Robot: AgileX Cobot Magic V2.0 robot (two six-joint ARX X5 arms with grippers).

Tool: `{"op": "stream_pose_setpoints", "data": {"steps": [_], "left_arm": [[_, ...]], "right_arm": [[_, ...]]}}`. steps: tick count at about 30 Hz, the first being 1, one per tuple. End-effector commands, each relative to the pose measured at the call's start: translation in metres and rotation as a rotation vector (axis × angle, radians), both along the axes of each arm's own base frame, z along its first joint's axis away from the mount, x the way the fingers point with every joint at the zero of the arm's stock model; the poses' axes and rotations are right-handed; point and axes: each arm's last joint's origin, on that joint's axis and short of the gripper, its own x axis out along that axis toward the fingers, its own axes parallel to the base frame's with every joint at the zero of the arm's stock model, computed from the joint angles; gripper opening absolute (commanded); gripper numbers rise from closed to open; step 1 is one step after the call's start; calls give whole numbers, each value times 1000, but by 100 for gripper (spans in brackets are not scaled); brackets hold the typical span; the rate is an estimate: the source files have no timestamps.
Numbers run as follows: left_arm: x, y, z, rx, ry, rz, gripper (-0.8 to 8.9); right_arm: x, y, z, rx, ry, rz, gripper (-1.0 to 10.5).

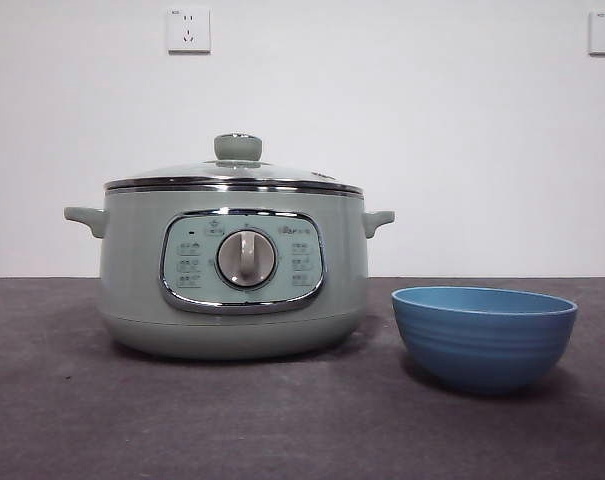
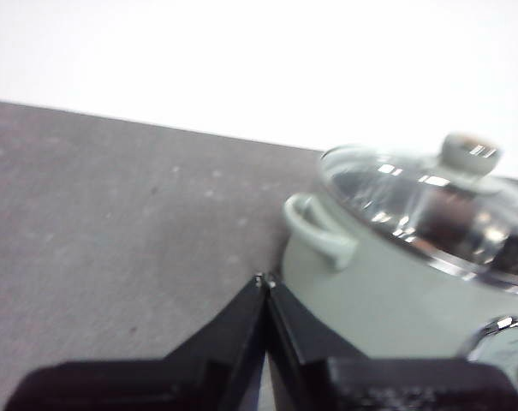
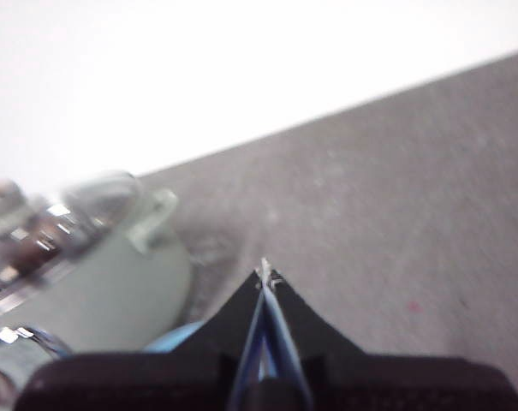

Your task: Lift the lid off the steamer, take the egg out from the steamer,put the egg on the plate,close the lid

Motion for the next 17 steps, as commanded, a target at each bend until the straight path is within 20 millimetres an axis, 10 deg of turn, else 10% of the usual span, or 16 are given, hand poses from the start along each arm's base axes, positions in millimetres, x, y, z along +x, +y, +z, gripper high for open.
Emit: {"op": "stream_pose_setpoints", "data": {"steps": [1, 17], "left_arm": [[-7, -1, 16, -25, 1, -21, -7], [-19, -11, 96, -7, 125, -336, -7]], "right_arm": [[-1, 1, 18, 19, -7, 43, -11], [30, 16, 117, -234, 299, 534, -11]]}}
